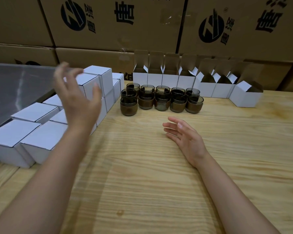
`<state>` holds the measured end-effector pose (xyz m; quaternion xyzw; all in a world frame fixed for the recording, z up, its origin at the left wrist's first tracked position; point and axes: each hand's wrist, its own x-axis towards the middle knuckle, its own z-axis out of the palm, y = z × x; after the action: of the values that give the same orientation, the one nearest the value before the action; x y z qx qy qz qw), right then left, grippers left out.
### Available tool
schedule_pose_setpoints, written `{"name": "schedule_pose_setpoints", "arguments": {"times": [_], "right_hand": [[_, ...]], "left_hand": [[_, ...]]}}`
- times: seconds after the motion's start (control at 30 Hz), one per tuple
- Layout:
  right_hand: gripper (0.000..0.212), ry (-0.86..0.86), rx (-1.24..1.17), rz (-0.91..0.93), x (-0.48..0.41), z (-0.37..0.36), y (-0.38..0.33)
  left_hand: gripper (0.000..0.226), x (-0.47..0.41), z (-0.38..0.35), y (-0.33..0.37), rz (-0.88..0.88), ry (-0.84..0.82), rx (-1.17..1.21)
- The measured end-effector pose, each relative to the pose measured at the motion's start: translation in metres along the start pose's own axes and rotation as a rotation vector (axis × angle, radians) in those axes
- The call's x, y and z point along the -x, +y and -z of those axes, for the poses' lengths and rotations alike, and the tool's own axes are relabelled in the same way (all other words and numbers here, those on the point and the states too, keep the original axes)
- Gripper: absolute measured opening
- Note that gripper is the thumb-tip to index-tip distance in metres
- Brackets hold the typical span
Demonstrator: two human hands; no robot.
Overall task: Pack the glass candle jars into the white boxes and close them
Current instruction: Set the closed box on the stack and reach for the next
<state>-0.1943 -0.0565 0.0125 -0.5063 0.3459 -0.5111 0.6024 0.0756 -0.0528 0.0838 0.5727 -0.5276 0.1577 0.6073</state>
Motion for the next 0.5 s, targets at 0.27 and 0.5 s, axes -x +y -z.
{"name": "schedule_pose_setpoints", "arguments": {"times": [0.27, 0.5], "right_hand": [[0.036, 0.045, 0.017, -0.024, 0.000, -0.003, 0.000], [0.021, 0.085, 0.166, -0.034, -0.002, -0.003, 0.005]], "left_hand": [[0.013, 0.120, -0.059, 0.064, 0.329, -0.653, 0.231], [0.012, 0.122, -0.064, 0.059, 0.361, -0.773, 0.188]]}}
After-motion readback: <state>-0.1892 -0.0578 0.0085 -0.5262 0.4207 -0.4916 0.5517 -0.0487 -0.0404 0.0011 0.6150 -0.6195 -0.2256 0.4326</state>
